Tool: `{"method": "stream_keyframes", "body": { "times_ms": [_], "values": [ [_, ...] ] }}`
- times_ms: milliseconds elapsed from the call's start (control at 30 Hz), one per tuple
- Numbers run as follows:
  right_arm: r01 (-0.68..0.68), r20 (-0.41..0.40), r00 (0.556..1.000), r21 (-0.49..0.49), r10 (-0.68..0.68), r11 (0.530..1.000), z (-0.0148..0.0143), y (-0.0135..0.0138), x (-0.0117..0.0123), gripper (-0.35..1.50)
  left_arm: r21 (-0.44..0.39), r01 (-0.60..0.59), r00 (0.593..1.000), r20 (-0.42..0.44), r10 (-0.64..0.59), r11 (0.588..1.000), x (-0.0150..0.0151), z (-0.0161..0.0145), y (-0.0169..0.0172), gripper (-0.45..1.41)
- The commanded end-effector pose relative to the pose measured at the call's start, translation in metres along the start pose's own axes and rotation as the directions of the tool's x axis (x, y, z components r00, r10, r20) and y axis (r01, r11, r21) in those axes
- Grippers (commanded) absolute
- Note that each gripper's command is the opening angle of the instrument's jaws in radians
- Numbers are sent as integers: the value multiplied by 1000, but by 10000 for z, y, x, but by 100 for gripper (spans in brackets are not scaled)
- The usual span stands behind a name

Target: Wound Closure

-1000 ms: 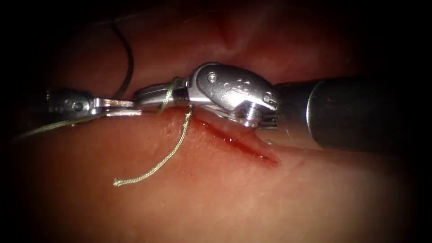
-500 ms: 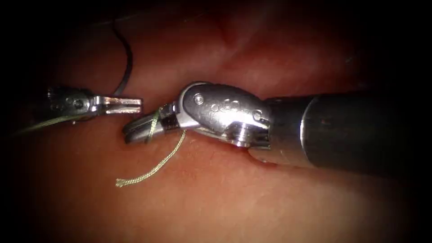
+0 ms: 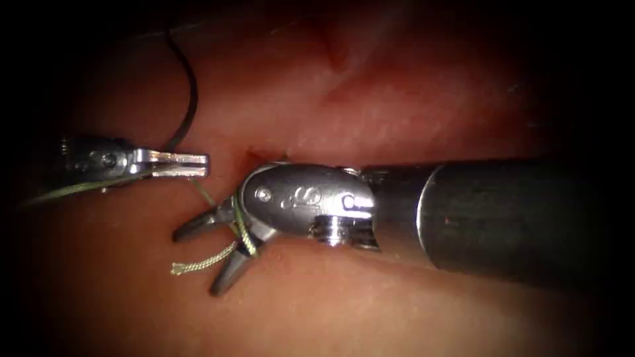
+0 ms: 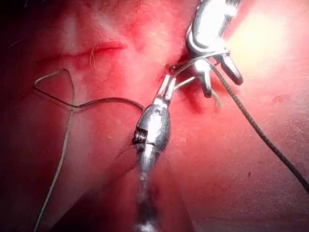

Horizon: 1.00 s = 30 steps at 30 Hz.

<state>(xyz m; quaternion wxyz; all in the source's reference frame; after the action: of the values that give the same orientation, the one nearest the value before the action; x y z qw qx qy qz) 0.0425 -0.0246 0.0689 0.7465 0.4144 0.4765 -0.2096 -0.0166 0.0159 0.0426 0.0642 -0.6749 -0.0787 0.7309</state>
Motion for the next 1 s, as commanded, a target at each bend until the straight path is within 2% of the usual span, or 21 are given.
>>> {"method": "stream_keyframes", "body": {
  "times_ms": [33, 267, 333, 467, 500, 533, 633, 667, 800, 967, 1000],
  "values": [
    [2, 16, 1000, 12, -2, 1000, 10, 6, -3, 103, -1, -1, 1000, -2, 1, 1000, -7, 6, -1, -45],
    [7, 69, 998, -4, -7, 1000, 23, 12, -7, 93, 0, -1, 1000, -4, 1, 1000, -6, 5, 0, -45],
    [-6, 123, 992, -26, 9, 1000, 29, 19, -9, 86, 0, -1, 1000, -4, 1, 1000, -6, 5, 0, -45],
    [-23, 168, 985, -38, 29, 999, 35, 24, -12, 83, 0, -1, 1000, -4, 1, 1000, -6, 6, 2, -45],
    [-25, 184, 982, -38, 31, 999, 37, 25, -13, 76, 0, -1, 1000, -4, 1, 1000, -5, 6, 2, -45],
    [-25, 197, 980, -41, 32, 999, 39, 26, -14, 64, 0, -1, 1000, -4, 1, 1000, -5, 6, 3, -45],
    [-41, 238, 970, -12, 43, 999, 41, 26, -16, 4, -1, 0, 1000, -5, 0, 1000, -4, 4, 3, -45],
    [-48, 251, 967, 9, 44, 999, 40, 26, -16, -35, -3, 1, 1000, -6, -1, 1000, -3, 3, 2, -45],
    [-62, 283, 958, 49, 46, 997, 36, 21, -13, -35, -10, 3, 1000, -9, -3, 1000, -1, -1, 1, -45],
    [-62, 287, 957, 63, 41, 996, 31, 20, -8, -35, -9, 3, 1000, -8, -3, 1000, -1, -4, 1, -45],
    [-55, 284, 958, 31, 43, 998, 24, 21, -3, -35, -7, 3, 1000, -7, -3, 1000, -1, -5, 4, -45]
  ]
}}
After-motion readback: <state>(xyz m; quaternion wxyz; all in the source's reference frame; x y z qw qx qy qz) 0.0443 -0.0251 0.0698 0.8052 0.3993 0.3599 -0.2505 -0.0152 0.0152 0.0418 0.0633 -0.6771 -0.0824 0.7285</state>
